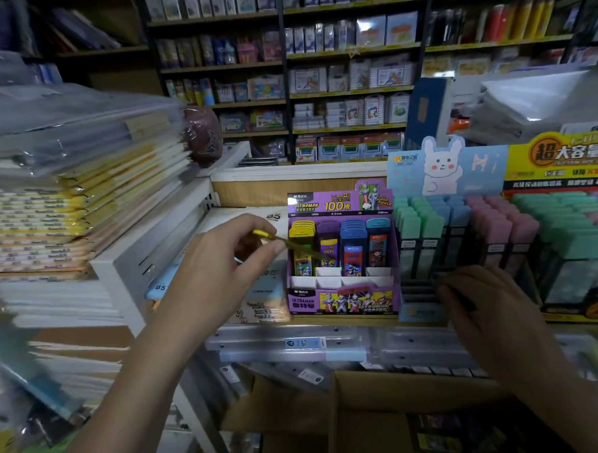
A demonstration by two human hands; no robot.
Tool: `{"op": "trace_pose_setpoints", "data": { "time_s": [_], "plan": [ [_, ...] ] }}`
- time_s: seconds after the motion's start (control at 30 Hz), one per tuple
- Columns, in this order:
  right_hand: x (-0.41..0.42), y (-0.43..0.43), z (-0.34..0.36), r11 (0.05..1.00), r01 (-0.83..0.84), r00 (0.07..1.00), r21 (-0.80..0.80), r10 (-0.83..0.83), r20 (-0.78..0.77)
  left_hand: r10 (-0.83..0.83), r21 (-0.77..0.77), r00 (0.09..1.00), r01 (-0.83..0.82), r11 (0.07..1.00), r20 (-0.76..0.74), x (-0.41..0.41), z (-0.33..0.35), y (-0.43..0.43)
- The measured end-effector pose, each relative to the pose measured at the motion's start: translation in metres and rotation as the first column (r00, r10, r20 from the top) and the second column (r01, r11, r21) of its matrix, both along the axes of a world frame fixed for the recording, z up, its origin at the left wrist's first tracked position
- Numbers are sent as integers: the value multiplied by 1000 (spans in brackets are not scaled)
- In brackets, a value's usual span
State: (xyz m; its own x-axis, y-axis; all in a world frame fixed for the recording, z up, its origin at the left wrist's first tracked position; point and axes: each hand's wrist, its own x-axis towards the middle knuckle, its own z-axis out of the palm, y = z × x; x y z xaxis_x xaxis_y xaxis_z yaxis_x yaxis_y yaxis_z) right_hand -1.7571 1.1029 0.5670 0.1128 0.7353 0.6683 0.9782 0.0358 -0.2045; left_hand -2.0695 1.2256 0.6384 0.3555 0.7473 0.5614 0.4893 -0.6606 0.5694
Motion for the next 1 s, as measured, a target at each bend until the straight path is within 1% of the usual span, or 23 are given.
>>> {"op": "trace_pose_setpoints", "data": {
  "time_s": [0.07, 0.2, 0.37, 0.47, 0.57, 0.7, 0.83, 1.0],
  "plan": [
    [2, 1, -1, 1000, -7, 1000, -2, 7, -8, 51, 79, 999, -51, 996, -9, 5, 4, 1],
    [3, 1, -3, 1000, -17, 1000, -10, 17, -14, 119, 190, 992, -110, 976, -40, 14, 9, 11],
    [3, 1, -3, 1000, -14, 1000, -2, 14, -9, 41, 217, 999, -35, 976, -25, 29, 8, 23],
    [3, 0, -3, 1000, -9, 1000, 0, 9, -9, 2, 266, 997, 17, 964, -71, 37, 2, 26],
    [3, 0, -3, 1000, -5, 1000, 1, 5, -4, 13, 328, 993, 26, 944, -114, 40, -5, 28],
    [2, -1, -3, 1000, 8, 1000, 1, -8, -3, -12, 318, 994, 47, 947, -112, 41, -13, 25],
    [1, -1, -2, 1000, 11, 1000, 11, -11, -3, -5, 293, 990, 47, 955, -143, 42, -21, 22],
    [1, -1, -2, 1000, 3, 1000, 0, -3, 0, 47, 228, 995, -25, 973, -92, 46, -22, 20]
  ]
}}
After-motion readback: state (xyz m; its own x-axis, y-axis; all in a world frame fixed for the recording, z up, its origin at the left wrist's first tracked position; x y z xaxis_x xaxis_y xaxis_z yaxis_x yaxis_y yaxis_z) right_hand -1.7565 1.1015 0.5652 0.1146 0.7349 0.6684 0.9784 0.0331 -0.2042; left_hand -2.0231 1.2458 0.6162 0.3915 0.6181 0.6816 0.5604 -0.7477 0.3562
